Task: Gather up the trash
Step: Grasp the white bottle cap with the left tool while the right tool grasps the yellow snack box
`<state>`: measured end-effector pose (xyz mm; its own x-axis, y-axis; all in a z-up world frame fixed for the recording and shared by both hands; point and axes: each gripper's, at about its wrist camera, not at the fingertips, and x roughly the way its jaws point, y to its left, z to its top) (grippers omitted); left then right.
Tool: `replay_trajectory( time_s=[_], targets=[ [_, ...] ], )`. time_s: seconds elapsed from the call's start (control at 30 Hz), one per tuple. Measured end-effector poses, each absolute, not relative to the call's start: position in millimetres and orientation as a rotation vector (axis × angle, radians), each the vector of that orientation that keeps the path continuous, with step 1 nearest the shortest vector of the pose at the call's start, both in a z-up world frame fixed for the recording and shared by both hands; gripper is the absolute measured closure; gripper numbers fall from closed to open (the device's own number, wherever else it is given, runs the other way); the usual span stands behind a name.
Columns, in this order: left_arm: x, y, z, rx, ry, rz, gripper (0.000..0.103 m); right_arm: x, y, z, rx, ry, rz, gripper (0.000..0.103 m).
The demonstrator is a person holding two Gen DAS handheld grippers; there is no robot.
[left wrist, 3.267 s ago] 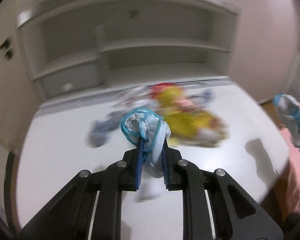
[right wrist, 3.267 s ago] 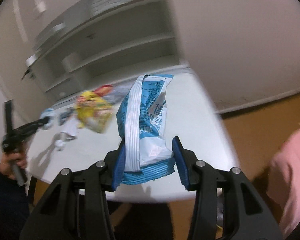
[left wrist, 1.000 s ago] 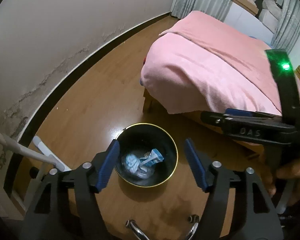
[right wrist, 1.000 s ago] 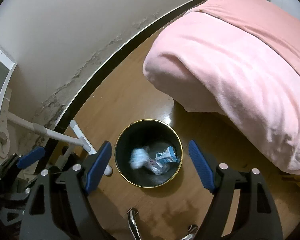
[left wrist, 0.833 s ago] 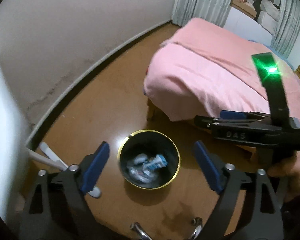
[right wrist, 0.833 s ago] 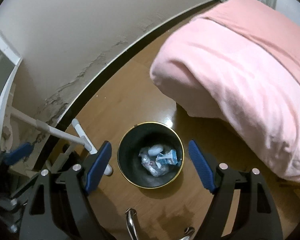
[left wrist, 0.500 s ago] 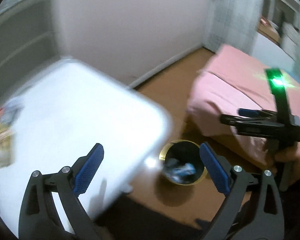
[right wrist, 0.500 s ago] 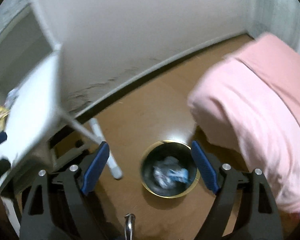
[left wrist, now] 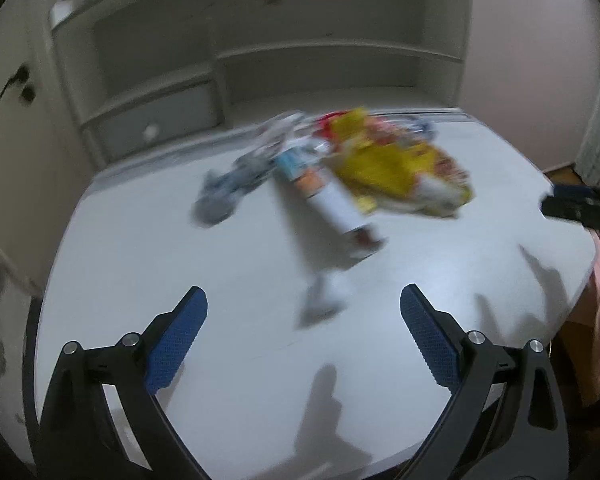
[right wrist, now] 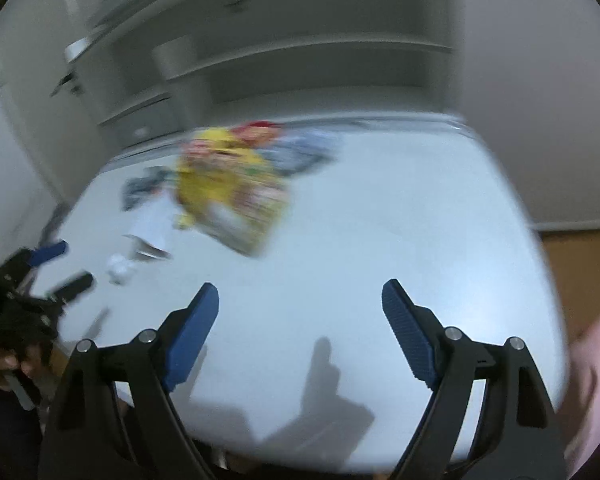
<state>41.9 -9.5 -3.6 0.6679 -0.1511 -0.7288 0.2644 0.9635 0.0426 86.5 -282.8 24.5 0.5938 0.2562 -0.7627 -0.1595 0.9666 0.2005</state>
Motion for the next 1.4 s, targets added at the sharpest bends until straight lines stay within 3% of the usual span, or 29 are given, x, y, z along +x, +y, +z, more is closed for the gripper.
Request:
replay_trajectory(
  time_s=[0.2, 0.53, 0.57, 0.73, 0.77, 0.8, 0.87, 0.97, 1.03, 1.07, 1.1, 1.13, 1.17, 1.2, 1.4],
  targets=[
    [40.9, 9.4, -23.5, 0.115, 0.834, -0.285, 0.009, 141.3, -221.1, 17.4, -0.041, 0.907, 0.317, 0.015],
    [66.0, -16.9, -39.8, 0.107, 0.847, -0.364, 0.009, 204.4, -193.8, -12.1, -0.216, 0.969, 0.297, 0.014],
    [68.3, -18.1, -40.9, 0.11, 0.848, -0.365, 0.009, 206.3, -193.1, -14.1, -0.217, 0.972, 0.304, 0.025],
    [73.1, -23.6, -44.4, 0.128, 0.849, -0.34, 0.009, 202.2, -194.3, -9.5, -0.2, 0.964, 0.329, 0.048],
    [72.2, -24.2, -44.6, 0.128, 0.846, -0.34, 0.009, 198.8, -196.0, -4.9, -0.183, 0.949, 0.333, 0.067],
    [72.4, -26.5, -45.6, 0.131, 0.849, -0.344, 0.009, 196.4, -200.9, 1.8, -0.153, 0.937, 0.34, 0.079],
    [71.9, -29.4, -47.3, 0.142, 0.854, -0.345, 0.014, 194.5, -206.9, 7.5, -0.128, 0.939, 0.339, 0.095],
    [71.6, -34.1, -50.7, 0.173, 0.861, -0.333, 0.026, 193.0, -208.9, 5.3, -0.137, 0.944, 0.34, 0.095],
    [72.2, -33.4, -52.2, 0.171, 0.868, -0.327, 0.028, 191.2, -210.1, 5.9, -0.117, 0.95, 0.342, 0.095],
    [72.1, -32.8, -51.7, 0.168, 0.867, -0.323, 0.028, 190.6, -211.3, 6.8, -0.105, 0.946, 0.343, 0.094],
    [72.0, -31.9, -51.3, 0.163, 0.869, -0.318, 0.029, 190.2, -212.2, 6.9, -0.101, 0.94, 0.339, 0.082],
    [72.0, -31.3, -50.6, 0.16, 0.869, -0.317, 0.03, 190.9, -213.3, 6.0, -0.105, 0.941, 0.321, 0.065],
    [72.7, -31.1, -49.6, 0.158, 0.868, -0.316, 0.033, 190.2, -213.4, 5.9, -0.105, 0.935, 0.312, 0.015],
    [73.0, -31.1, -48.8, 0.158, 0.868, -0.314, 0.035, 187.7, -214.7, 8.6, -0.097, 0.895, 0.308, 0.006],
    [76.1, -33.3, -46.8, 0.156, 0.872, -0.316, 0.059, 199.3, -203.3, 2.0, -0.131, 0.913, 0.333, 0.007]
  ],
)
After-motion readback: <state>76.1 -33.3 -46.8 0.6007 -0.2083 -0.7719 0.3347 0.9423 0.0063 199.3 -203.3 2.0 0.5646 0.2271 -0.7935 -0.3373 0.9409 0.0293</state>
